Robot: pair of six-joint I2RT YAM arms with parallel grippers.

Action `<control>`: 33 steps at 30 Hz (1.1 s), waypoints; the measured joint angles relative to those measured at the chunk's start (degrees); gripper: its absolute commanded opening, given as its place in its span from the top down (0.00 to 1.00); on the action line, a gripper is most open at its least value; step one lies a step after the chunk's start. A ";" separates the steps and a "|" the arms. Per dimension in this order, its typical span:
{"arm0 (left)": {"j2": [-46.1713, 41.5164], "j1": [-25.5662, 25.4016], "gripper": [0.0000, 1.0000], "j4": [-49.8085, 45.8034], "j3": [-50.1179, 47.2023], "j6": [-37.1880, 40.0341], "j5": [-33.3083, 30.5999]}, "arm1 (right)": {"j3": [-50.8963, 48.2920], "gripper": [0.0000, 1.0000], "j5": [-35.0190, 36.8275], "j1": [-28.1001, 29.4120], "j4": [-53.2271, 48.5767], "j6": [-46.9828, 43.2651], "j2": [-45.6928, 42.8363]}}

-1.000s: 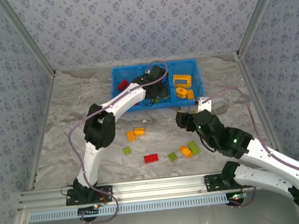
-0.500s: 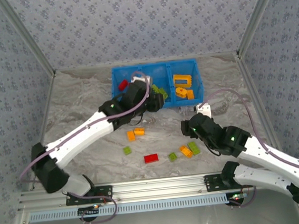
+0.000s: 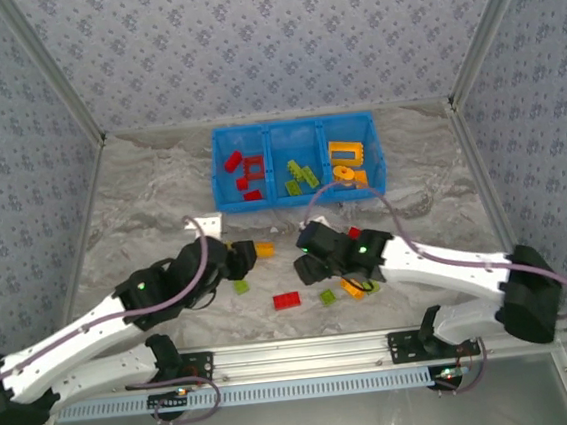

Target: Sort the legos into containers by color

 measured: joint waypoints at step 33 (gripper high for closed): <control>-12.35 -0.04 0.44 -12.02 -2.12 -6.78 -9.97 | 37.31 0.50 -2.82 -3.30 -6.38 -29.38 43.78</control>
